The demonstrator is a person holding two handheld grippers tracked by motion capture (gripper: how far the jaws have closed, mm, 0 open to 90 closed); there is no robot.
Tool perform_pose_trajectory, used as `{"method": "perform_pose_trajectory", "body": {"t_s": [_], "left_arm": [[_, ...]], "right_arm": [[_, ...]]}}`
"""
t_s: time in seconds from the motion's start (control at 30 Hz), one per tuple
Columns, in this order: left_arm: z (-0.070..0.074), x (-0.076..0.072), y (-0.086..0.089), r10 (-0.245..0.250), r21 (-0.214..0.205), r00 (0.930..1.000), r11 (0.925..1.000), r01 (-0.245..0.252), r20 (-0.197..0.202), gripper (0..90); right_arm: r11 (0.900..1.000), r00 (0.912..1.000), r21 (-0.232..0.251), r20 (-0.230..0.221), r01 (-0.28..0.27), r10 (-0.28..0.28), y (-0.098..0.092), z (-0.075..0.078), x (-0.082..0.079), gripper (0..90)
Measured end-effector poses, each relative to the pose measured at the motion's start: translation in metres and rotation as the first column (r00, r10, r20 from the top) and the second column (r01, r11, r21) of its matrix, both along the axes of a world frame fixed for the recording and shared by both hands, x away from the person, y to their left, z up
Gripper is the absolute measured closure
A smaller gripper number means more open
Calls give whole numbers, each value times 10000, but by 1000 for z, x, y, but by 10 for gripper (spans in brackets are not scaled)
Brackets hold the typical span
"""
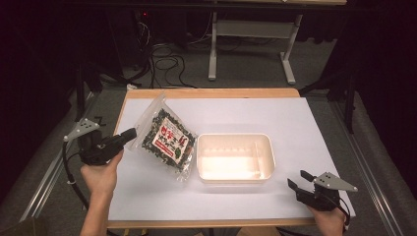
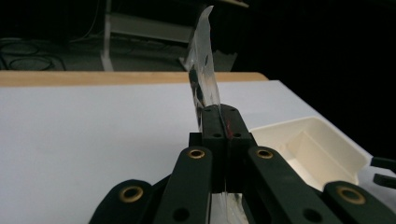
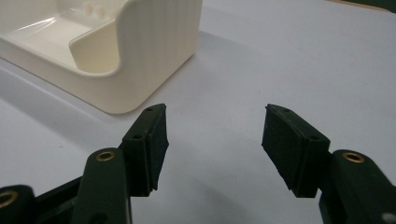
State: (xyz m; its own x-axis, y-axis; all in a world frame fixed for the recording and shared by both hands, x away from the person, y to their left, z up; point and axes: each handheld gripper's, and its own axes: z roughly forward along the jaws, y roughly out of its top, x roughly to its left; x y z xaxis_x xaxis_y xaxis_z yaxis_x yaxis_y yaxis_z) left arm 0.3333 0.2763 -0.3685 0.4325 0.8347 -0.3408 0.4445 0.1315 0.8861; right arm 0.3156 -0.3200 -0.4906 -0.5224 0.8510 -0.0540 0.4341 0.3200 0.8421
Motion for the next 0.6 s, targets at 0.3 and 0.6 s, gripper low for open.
{"method": "perform_pose_trajectory", "body": {"t_s": [0.3,0.6], "left_arm": [[26,-7,-10,-469,-237,9957,9985,490,799,900],[46,-11,-18,-769,48,9901,9970,769,1172,900]], "right_arm": [[10000,10000,-1,-33,-13,13,1,0,0,411],[10000,10000,-15,-62,-21,21,0,-1,1,411]]}}
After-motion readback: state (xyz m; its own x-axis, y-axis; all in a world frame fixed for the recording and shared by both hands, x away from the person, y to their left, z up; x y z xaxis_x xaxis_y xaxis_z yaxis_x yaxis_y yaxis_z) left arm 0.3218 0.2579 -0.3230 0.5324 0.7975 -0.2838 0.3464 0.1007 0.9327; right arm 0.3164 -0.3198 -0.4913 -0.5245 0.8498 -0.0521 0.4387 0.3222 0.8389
